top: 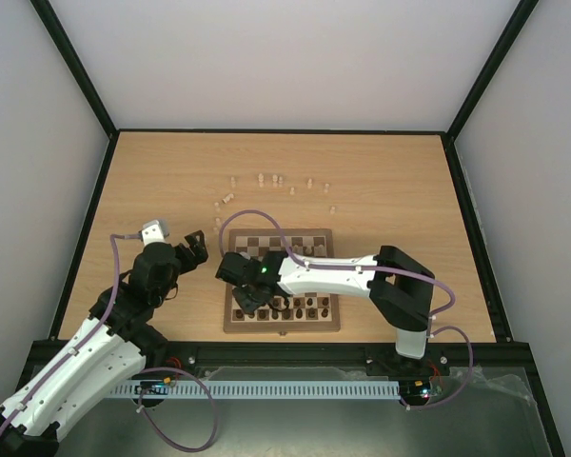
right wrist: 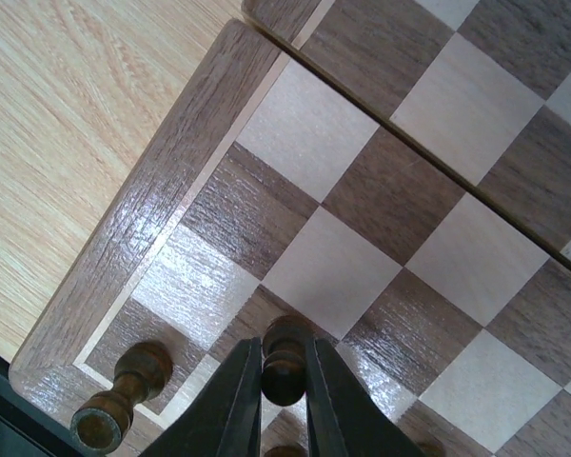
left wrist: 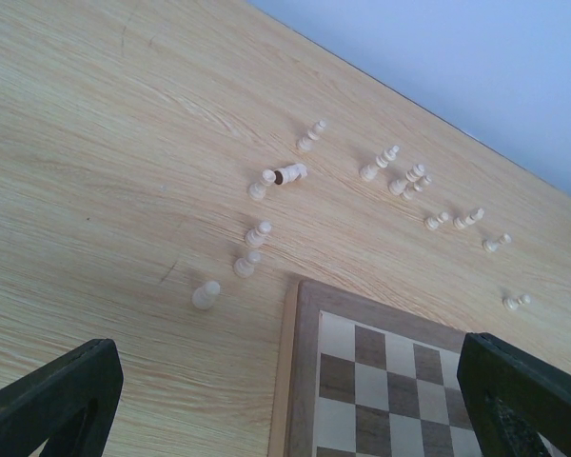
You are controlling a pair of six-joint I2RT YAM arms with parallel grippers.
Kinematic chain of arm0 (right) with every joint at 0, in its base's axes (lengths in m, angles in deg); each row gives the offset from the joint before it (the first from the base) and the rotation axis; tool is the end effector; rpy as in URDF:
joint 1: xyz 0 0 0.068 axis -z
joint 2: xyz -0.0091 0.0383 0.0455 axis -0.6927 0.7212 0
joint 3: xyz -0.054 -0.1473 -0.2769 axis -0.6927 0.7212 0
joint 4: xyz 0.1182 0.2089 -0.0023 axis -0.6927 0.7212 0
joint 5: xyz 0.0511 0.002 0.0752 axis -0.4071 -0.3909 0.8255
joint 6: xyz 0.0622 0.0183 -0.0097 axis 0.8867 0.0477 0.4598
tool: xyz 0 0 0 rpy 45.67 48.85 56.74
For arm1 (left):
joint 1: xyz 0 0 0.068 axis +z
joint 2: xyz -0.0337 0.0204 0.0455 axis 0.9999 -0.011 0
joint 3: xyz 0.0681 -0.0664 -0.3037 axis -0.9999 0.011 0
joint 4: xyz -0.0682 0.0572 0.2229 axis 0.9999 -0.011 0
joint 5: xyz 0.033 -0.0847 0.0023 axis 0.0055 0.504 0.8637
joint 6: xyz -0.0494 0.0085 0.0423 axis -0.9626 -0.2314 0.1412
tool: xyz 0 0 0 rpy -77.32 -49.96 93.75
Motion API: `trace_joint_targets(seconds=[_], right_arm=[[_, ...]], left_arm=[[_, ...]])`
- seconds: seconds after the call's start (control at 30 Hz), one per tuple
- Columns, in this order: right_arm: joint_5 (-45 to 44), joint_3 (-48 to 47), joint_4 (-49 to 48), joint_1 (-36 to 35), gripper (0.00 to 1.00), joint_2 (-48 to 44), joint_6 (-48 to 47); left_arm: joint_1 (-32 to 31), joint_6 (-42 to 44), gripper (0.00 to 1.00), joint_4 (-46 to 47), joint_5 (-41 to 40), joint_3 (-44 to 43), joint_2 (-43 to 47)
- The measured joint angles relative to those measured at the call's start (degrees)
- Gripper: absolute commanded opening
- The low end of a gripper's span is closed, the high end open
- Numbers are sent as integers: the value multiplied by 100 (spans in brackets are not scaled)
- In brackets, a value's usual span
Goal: Set up the chess pieces on the board
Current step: Move the chess piece to the chessboard.
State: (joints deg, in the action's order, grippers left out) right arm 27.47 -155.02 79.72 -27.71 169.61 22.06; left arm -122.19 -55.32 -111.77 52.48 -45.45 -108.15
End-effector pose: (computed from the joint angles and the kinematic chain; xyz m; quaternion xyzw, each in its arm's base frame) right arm 0.1313 0.3708 0.2429 -0.3055 0.9139 0.1624 0.2121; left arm 0.0830 -0.0313 0.2715 -0.1883 0.8121 -0.2131 0.5095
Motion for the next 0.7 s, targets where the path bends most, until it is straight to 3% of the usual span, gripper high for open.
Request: trace_joint_targets(seconds=[0.13,0.3,0.7], right_arm=[[-4,24,0,-44,14,-11,20],[7,79,13,-81,24,-11,44],[-83,48,76,-92,36,-15,37]], left_arm=[[0,0,99,0,-2,0,0],[0,0,100,0,-4,0,2],[0,0,99,0,-28,0,0]])
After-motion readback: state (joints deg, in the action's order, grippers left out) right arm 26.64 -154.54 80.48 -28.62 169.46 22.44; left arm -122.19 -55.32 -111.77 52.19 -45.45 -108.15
